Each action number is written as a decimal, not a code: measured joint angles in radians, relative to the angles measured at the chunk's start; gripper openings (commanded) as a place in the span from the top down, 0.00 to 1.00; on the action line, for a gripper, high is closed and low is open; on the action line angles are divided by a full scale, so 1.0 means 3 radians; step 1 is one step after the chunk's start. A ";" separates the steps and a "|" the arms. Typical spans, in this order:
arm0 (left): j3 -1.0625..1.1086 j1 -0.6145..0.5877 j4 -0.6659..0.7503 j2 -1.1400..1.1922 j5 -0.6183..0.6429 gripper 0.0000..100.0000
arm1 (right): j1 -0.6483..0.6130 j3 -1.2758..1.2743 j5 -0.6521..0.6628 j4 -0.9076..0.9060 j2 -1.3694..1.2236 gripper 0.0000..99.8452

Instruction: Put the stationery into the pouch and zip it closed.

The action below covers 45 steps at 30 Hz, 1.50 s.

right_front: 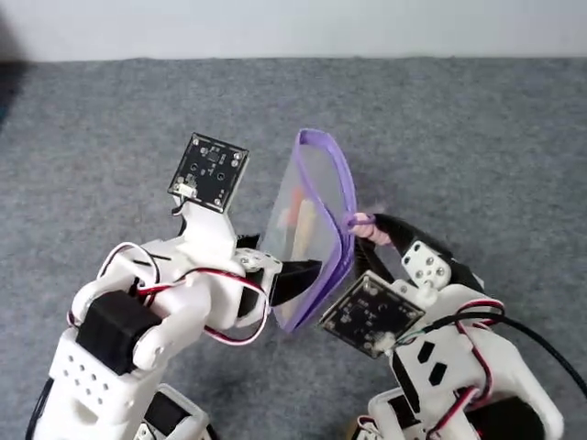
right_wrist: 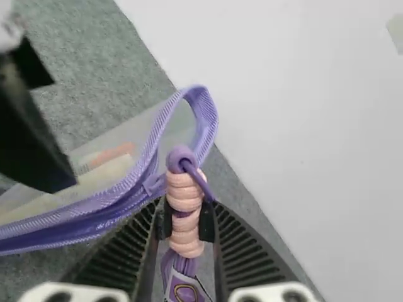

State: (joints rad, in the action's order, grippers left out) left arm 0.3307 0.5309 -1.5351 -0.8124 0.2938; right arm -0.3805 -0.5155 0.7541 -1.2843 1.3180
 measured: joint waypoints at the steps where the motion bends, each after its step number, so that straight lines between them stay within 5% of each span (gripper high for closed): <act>1: 0.0077 0.0000 0.0072 0.0000 0.0000 0.70 | -0.0046 -0.0031 0.0000 0.0000 0.0036 0.99; 15: 0.0854 -0.0563 0.0665 0.0031 -0.0066 0.71 | 0.0102 -0.0194 0.0000 -0.0133 0.0051 0.99; 24: 0.0593 0.0220 0.0245 0.0031 -0.0174 0.70 | 0.0169 -0.0235 0.0020 -0.0118 0.0056 0.99; 30: 0.0588 0.0368 0.0240 0.0031 -0.0082 0.62 | 0.0174 -0.0240 0.0020 -0.0118 0.0056 0.99; 45: 0.1100 0.0506 0.1018 0.0031 0.0378 0.61 | 0.0061 -0.0266 0.0026 0.0036 0.0051 0.99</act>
State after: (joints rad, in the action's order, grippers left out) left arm 0.6605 0.6828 -1.2298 -0.8032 0.4074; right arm -0.3621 -0.5953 0.7618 -1.2735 1.3334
